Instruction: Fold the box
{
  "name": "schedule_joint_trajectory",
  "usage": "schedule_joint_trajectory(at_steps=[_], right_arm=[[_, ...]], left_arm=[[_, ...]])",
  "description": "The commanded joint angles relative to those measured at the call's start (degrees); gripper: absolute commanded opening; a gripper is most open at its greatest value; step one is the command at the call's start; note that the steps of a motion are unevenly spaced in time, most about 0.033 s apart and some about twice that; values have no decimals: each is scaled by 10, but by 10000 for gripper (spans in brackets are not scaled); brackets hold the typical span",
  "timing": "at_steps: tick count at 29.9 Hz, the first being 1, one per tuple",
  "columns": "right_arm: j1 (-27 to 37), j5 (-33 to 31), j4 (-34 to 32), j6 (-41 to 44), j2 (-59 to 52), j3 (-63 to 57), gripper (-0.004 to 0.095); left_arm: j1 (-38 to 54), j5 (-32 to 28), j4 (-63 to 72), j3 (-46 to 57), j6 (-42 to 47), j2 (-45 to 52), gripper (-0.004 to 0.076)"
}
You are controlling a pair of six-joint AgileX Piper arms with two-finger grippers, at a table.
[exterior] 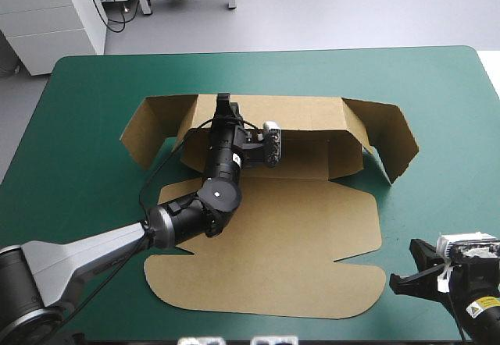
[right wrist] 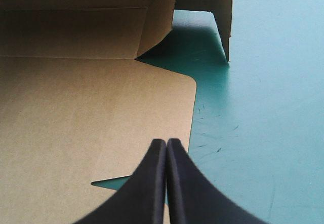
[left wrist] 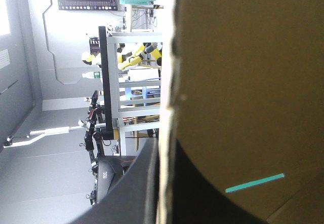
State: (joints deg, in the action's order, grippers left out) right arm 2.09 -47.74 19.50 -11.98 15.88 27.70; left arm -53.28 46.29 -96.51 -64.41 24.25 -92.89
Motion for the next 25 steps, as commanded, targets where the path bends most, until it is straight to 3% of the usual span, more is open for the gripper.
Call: schedule_joint_trajectory(at_steps=[1,7,25], right_arm=[[0,38,14,0,12,18,-17],[0,61,35,5,52,41,-17],[0,-12,35,-66,453,382,-18]], left_arm=[[-1,15,-84,-16,12,28,-8],[-1,15,-84,-16,12,28,-8],[-1,27,-84,-16,7,28,-8]])
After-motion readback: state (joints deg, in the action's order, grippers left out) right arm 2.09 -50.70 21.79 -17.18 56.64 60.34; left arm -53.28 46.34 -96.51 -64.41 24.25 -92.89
